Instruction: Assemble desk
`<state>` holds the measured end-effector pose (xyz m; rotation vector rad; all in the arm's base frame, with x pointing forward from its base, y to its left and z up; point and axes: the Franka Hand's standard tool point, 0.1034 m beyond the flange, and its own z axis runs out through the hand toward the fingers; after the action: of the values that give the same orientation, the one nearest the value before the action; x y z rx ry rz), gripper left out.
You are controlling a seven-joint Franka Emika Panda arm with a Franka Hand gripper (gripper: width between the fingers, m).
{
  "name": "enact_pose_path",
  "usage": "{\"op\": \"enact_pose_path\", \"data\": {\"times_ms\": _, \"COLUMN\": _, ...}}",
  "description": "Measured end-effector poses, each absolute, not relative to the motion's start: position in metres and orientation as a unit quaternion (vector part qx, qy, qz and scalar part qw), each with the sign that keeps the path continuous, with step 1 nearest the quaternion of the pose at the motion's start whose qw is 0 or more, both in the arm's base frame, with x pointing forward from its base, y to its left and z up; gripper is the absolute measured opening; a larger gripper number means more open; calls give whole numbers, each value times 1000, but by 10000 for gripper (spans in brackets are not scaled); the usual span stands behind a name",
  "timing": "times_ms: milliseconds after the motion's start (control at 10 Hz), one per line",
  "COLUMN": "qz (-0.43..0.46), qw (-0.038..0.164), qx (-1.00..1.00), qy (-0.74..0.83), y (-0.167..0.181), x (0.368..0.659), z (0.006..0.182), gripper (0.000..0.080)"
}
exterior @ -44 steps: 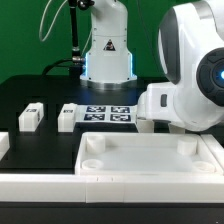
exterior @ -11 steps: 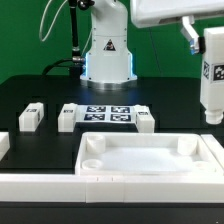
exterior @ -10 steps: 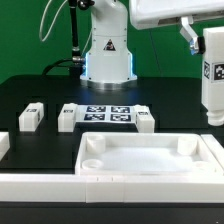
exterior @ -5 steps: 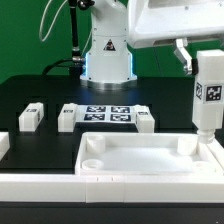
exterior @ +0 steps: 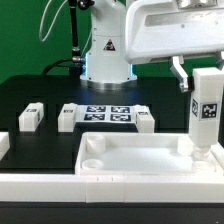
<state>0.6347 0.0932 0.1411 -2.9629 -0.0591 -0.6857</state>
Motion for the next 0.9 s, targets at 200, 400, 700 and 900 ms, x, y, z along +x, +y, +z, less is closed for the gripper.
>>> {"op": "enact_pose_path", "data": {"times_ms": 200, "qz": -218, "qw": 50, "qx": -974, "qy": -21, "y": 96, "x": 632, "z": 132, "gripper": 288}}
{"op": "enact_pose_path", "data": {"times_ms": 400, "qz": -216, "qw": 51, "qx": -975, "qy": -22, "y": 98, "x": 631, "z": 128, "gripper": 288}}
{"op": "enact_pose_path", "data": {"times_ms": 700, "qz": -217, "qw": 51, "qx": -975, "qy": -22, "y": 98, "x": 632, "z": 122, "gripper": 288}}
{"op": "enact_pose_path", "data": {"times_ms": 900, "qz": -219, "qw": 53, "qx": -974, "qy": -23, "y": 103, "x": 630, "z": 115, "gripper": 288}}
